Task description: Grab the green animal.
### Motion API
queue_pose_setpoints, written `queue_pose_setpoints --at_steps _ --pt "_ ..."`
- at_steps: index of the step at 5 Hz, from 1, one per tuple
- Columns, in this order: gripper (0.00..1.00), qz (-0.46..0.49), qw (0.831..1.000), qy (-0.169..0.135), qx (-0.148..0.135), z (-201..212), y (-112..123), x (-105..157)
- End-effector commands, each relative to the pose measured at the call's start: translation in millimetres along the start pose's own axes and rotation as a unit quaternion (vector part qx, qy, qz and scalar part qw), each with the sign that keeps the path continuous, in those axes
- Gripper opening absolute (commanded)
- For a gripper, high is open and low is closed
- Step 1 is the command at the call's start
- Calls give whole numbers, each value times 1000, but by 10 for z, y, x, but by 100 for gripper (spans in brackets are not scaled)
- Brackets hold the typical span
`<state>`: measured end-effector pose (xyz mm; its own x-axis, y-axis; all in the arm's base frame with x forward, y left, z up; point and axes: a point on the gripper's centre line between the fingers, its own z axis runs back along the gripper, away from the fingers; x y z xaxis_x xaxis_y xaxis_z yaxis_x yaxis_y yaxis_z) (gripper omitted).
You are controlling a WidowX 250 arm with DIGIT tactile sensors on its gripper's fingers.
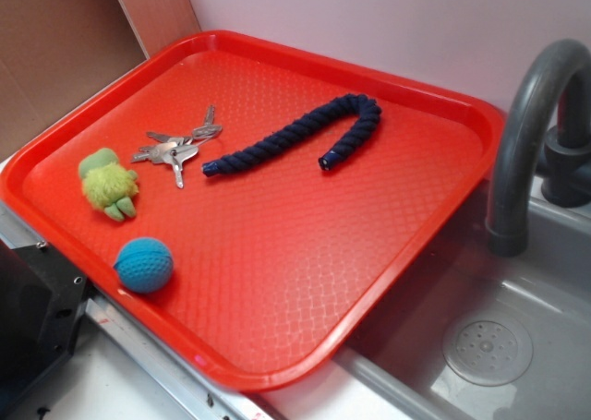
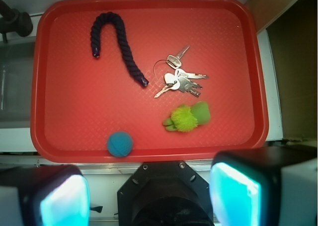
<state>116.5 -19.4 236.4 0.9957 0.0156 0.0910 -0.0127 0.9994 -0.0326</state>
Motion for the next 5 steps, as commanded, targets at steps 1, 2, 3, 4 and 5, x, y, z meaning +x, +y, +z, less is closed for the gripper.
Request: queue_pose_setpoints --at_steps 1,2,3,4,5 --pt "100 0 1000 0 0 0 0 0" --pt "100 125 991 -42 -34 21 98 77" --pt "100 247 966 -69 -35 -44 209 136" --pt "100 366 929 -49 -11 -182 321 151" --pt "100 478 877 -50 13 -404 402 171"
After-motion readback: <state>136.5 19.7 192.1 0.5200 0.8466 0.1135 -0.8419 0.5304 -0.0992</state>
